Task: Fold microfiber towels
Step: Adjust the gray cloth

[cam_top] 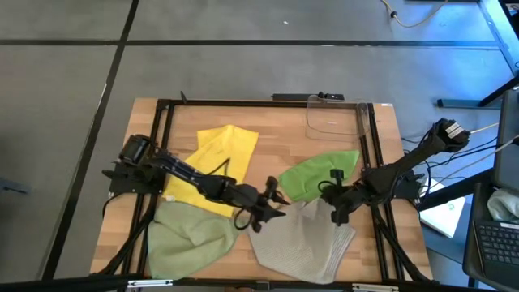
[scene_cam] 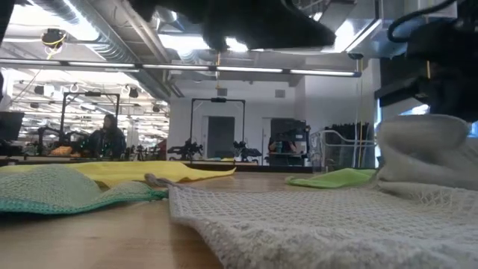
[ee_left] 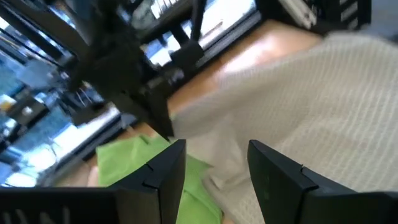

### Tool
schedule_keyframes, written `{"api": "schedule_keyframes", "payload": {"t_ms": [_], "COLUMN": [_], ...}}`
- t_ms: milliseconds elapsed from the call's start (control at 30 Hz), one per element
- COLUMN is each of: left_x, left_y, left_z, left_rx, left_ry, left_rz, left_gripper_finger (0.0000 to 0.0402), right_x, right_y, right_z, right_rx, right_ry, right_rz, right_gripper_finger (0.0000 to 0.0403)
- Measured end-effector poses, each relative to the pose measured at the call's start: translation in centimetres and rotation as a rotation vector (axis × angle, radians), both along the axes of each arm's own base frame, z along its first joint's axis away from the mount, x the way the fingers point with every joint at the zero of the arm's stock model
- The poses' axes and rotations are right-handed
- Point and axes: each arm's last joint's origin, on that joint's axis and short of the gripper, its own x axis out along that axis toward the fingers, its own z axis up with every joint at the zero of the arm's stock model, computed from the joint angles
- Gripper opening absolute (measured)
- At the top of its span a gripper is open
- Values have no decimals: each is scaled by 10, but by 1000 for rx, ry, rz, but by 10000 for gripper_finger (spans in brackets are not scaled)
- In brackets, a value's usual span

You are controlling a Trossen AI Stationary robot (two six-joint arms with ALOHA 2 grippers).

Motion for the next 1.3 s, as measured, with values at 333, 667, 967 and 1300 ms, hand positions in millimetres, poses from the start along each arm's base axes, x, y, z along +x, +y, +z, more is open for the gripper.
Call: {"api": "schedule_keyframes", "payload": {"t_ms": [333, 667, 967, 1300], "left_x": [18, 5, 6, 10], "left_y": [20, 1, 9, 14], "left_z": [-19, -28, -30, -66], "left_rx": [-94, -136, -210, -260], "left_ry": [107, 257, 288, 410], "left_rz": [94, 81, 119, 118], "left_gripper_finger": [165, 165, 165, 165], "right_x": [-14, -16, -21, -20], "right_y": [-7, -10, -15, -19], "right_z": [-5, -3, 12, 54], "right_rx": [2, -55, -55, -94], "right_ry": [149, 113, -3, -194], "right_rz": [-108, -134, -155, -145], "right_gripper_finger": [13, 16, 67, 125]}}
